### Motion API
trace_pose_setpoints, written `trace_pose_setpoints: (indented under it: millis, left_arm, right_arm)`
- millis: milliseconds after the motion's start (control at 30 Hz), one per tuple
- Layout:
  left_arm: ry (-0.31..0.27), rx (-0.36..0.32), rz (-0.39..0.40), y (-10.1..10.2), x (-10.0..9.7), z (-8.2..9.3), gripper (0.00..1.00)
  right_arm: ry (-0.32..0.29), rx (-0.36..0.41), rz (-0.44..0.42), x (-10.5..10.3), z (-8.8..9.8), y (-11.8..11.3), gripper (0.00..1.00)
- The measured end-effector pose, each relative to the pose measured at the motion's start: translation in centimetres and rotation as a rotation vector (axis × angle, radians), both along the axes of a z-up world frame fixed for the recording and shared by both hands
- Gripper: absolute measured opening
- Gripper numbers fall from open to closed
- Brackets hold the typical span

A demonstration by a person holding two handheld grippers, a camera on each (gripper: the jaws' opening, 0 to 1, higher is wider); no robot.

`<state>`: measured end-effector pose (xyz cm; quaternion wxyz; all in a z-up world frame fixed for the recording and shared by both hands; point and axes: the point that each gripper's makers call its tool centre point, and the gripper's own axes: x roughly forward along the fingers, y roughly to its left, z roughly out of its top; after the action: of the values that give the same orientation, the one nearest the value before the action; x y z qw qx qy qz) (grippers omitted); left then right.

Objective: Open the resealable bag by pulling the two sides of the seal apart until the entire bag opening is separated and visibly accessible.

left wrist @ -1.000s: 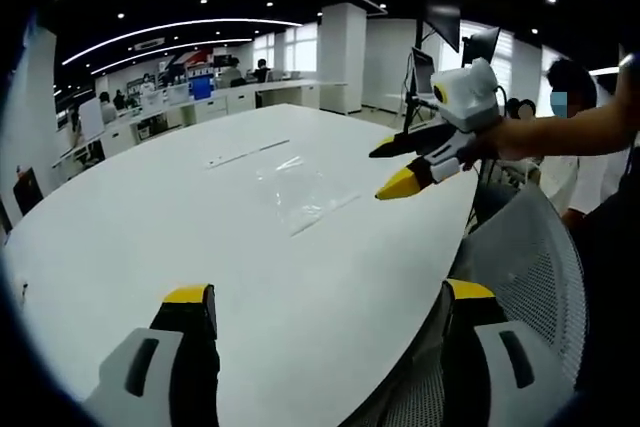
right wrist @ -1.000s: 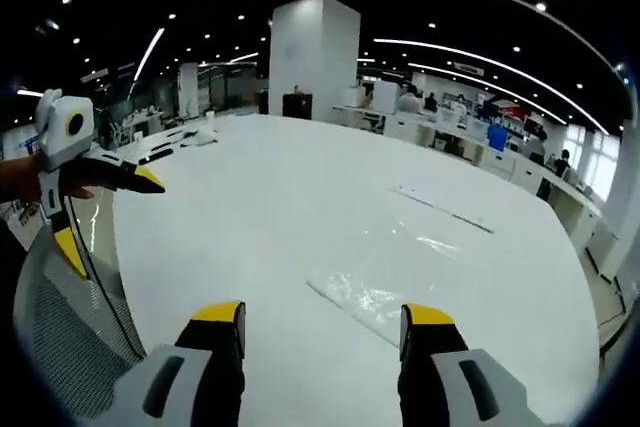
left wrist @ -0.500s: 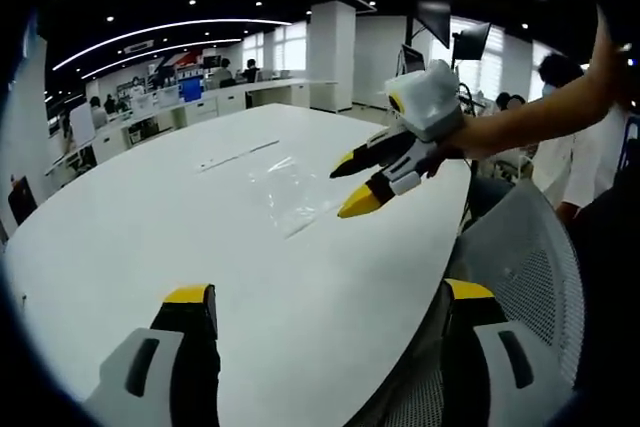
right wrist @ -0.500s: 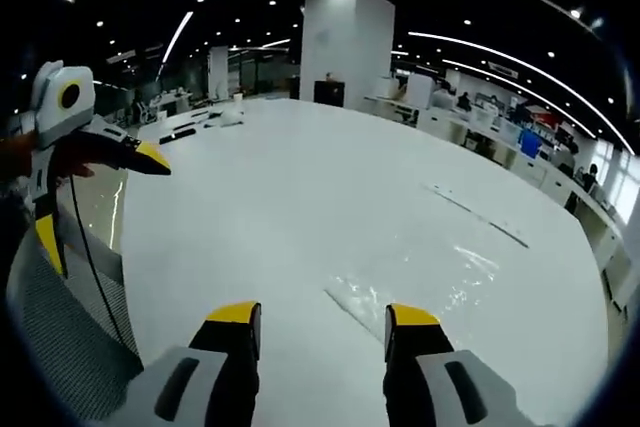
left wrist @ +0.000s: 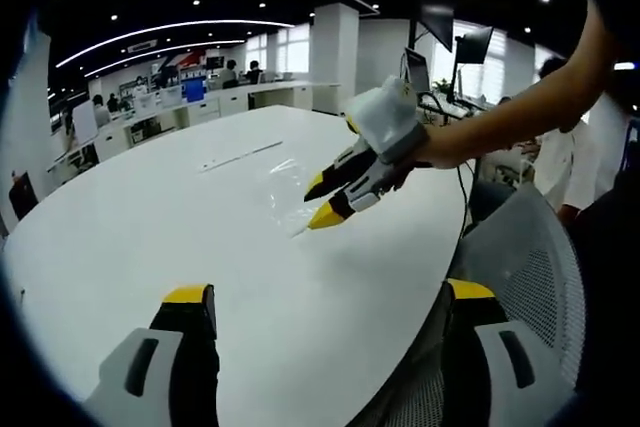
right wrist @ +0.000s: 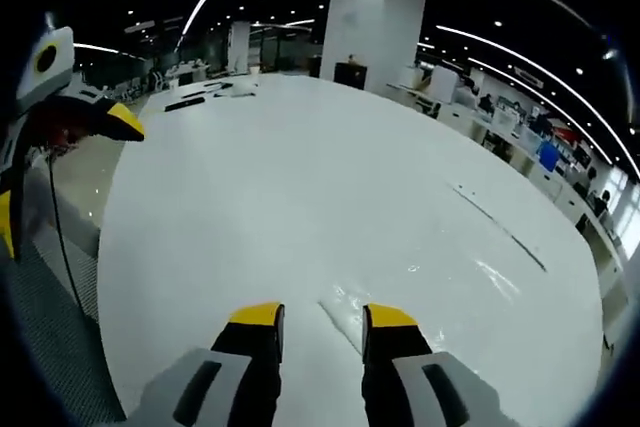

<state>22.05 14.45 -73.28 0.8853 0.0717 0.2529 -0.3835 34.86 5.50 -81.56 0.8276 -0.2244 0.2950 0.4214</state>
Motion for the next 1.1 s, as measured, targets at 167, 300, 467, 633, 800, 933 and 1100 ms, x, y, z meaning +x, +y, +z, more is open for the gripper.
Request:
trace_pose_setpoints:
  millis: [167, 300, 467, 633, 800, 933, 1100]
  left_arm:
    - [0.011, -0.002, 0.015, 0.6, 0.0, -0.3, 0.92]
    - [0.012, 0.000, 0.023, 0.8, 0.0, -0.4, 0.92]
    - [0.015, -0.003, 0.028, 0.9, 0.1, -0.4, 0.92]
    - [0.014, 0.002, 0.031, 1.0, 0.4, -0.5, 0.92]
    - [0.018, 0.006, 0.023, 1.1, 0.5, -0.7, 0.92]
    - [0.026, 0.004, 0.029, 1.3, 0.7, -0.9, 0.92]
    - [0.031, -0.005, 0.033, 1.3, 1.0, -1.0, 0.92]
  right_arm:
    - [0.035, -0.017, 0.027, 0.3, -1.2, 0.8, 0.24]
    - [0.070, -0.016, 0.020, 0.4, -1.9, 0.8, 0.24]
    - [0.085, -0.053, -0.004, 0.8, -2.9, 0.0, 0.23]
    - [0.095, -0.079, -0.029, 1.1, -3.8, -0.6, 0.17]
    - [0.097, -0.092, -0.043, 1.3, -4.3, -0.8, 0.15]
    - [0.098, -0.060, -0.045, 1.5, -4.4, -0.5, 0.12]
    - [0.105, -0.017, -0.037, 1.2, -4.3, -0.2, 0.06]
